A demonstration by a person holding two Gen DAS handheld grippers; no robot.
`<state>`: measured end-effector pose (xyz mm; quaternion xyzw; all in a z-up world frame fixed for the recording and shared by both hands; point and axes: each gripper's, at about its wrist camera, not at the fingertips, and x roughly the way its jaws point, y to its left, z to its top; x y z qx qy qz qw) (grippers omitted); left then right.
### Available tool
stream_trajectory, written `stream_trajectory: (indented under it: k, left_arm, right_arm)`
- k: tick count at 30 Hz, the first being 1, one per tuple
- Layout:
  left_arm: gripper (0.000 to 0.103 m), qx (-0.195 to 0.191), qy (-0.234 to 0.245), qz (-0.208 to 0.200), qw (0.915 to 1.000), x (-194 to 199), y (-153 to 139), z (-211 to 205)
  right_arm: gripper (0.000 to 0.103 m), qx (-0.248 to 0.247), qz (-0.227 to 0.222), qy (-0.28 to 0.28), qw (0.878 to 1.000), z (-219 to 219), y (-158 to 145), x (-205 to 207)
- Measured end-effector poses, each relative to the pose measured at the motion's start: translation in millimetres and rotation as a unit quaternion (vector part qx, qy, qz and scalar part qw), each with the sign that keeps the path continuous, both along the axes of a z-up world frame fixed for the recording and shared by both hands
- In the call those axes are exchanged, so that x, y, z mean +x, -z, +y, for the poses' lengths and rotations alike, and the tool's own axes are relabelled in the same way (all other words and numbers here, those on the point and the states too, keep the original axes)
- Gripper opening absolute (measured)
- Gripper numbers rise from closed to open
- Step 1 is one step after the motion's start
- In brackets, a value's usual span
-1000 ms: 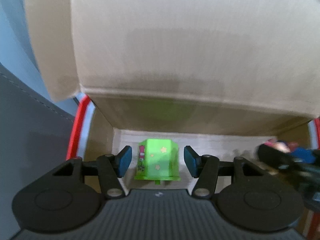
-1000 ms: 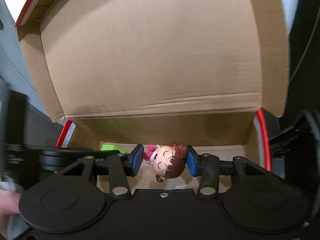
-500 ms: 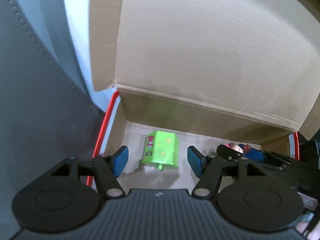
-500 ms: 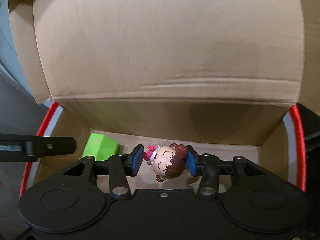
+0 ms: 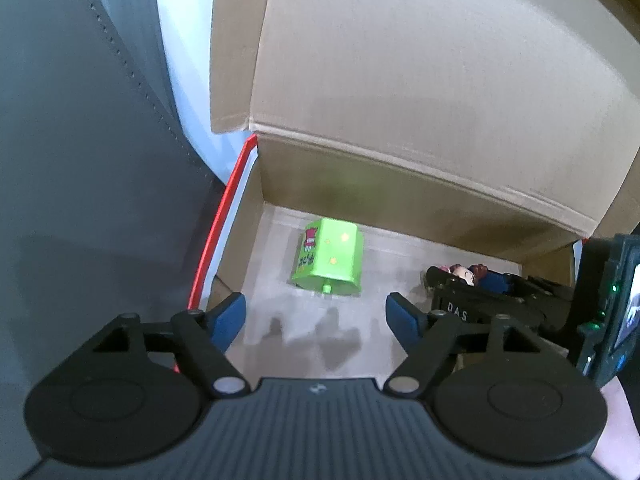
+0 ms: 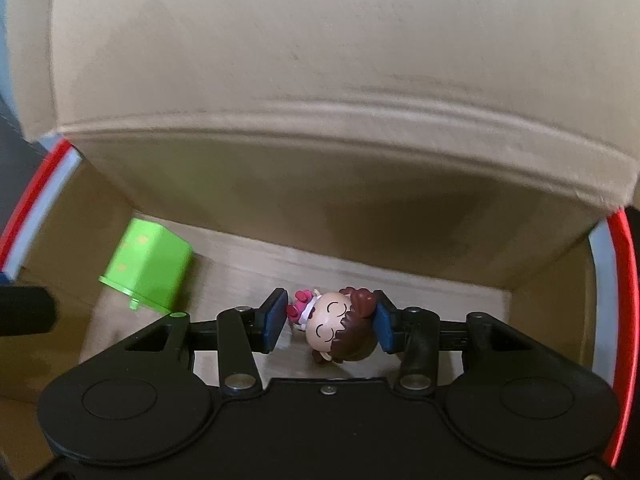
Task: Organize objects
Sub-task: 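Lower both held toys to the box floor and open both tools, then lift both tools out of the shoebox and back toward the remaining toys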
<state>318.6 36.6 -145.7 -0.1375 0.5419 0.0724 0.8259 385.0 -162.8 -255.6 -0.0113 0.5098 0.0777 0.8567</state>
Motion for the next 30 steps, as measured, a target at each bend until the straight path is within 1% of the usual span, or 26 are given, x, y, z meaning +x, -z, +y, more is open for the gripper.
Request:
stream_trajectory:
  k: [1,5,6,9,11,13,15,19,20,22,23,27,28,29,30]
  left_arm:
    - [0.077,-0.002,-0.001,0.001,1.0,-6,-6,3]
    - [0.079,0.0,-0.003,0.001,1.0,-10,-8,6]
    - [0.08,0.001,-0.003,-0.001,1.0,-10,-5,6]
    - [0.083,0.006,-0.003,-0.005,1.0,-13,-11,7]
    - [0.086,0.004,0.0,-0.008,1.0,-16,-13,8]
    - [0.088,-0.001,0.002,-0.013,0.9999,-18,-14,9]
    - [0.09,-0.001,0.0,-0.019,0.9998,-21,-19,10]
    - [0.096,0.01,0.005,-0.034,0.9994,-28,-29,11]
    - [0.097,0.007,0.008,-0.036,0.9993,-30,-32,11]
    - [0.098,-0.004,0.009,-0.041,0.9991,-34,-41,13]
    - [0.098,-0.007,0.009,-0.044,0.999,-36,-43,13]
    - [0.101,-0.002,0.014,-0.062,0.998,-46,-56,14]
    - [0.101,-0.004,0.013,-0.068,0.9976,-48,-58,14]
    - [0.102,-0.009,0.011,-0.078,0.9969,-51,-62,15]
    - [0.102,-0.014,0.009,-0.091,0.9957,-54,-65,16]
  right_arm:
    - [0.046,0.003,0.0,0.0,1.0,0,1,0]
    - [0.049,0.002,-0.01,-0.005,1.0,-1,-5,1]
    - [0.052,0.002,-0.011,-0.005,1.0,-1,-7,1]
    - [0.058,0.01,-0.013,-0.004,1.0,-3,-13,0]
    - [0.064,0.021,-0.015,-0.007,1.0,0,-17,-1]
    - [0.08,0.034,-0.017,-0.008,0.999,-1,-25,-4]
    - [0.085,0.044,-0.02,-0.012,0.999,2,-32,-6]
    - [0.092,0.063,-0.025,-0.02,0.997,-3,-49,-14]
    - [0.094,0.064,-0.028,-0.022,0.997,0,-53,-15]
    - [0.095,0.064,-0.035,-0.022,0.997,9,-57,-22]
    - [0.095,0.064,-0.037,-0.021,0.997,6,-73,-34]
    - [0.096,0.073,-0.044,-0.02,0.996,-6,-92,-47]
    - [0.097,0.073,-0.046,-0.019,0.996,-13,-99,-51]
    - [0.097,0.074,-0.049,-0.018,0.996,-7,-97,-46]
    - [0.098,0.075,-0.052,-0.017,0.996,-8,-102,-48]
